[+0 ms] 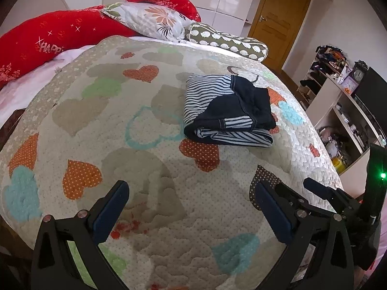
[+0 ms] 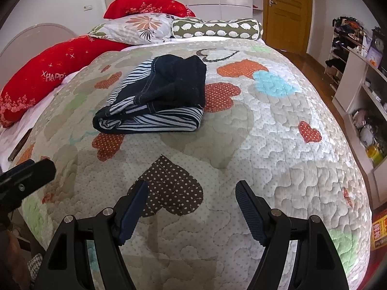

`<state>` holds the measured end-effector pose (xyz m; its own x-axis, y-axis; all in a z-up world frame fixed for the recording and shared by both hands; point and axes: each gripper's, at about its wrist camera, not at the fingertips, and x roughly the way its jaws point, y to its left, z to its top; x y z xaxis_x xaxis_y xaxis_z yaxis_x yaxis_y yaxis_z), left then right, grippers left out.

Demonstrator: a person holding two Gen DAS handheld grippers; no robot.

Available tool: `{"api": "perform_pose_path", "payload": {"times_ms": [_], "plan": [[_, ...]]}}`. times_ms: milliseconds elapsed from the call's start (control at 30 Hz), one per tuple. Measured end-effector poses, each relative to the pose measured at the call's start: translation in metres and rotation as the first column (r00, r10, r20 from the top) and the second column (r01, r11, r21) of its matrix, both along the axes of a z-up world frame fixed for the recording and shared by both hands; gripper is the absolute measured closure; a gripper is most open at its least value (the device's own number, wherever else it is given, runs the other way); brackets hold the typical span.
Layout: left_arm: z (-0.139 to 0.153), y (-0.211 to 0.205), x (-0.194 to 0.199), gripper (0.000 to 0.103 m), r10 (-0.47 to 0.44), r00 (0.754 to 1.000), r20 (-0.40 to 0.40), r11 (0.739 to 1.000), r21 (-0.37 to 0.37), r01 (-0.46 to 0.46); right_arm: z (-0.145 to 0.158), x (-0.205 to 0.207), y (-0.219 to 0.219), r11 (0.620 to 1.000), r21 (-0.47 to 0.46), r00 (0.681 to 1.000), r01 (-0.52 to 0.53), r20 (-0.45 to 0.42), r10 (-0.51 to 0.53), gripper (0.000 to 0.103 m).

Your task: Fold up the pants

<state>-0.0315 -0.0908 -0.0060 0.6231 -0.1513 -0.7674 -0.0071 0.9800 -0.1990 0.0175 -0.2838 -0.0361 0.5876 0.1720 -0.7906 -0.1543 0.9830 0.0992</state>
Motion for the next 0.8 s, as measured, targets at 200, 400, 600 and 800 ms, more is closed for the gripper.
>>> {"api": "perform_pose_path", "payload": {"times_ms": [200,400,600,800], "plan": [[-0.0034,-0.0032,0.0008,0.0,-0.013,1.0,-0.017,1.0,0.021,0.013,-0.0016,-0.0013,0.0048,1.0,-0.008,1.0,-0.019,-0.003,0.019,0.024],[-0.0064,-0.0047,0.002,0.0,-0.018,0.999,-0.03,0.999,0.037,0.019,-0.0026,-0.0017,0.007,1.0,-0.013,1.0,-0.026,-0.004,0.026,0.024],[-0.0085,-0.0061,0.0021,0.0,-0.023,0.999,-0.038,0.999,0.041,0.025,-0.0059,-0.0014,0.0069,1.0,-0.009,1.0,-0.026,-0.016,0.025,0.024],[-0.0099,-0.009,0.0008,0.0,-0.034,0.999,-0.041,0.998,0.043,0.036,-0.0093,-0.0025,0.0082,1.0,-0.007,0.999,-0.029,-0.025,0.029,0.024]]}}
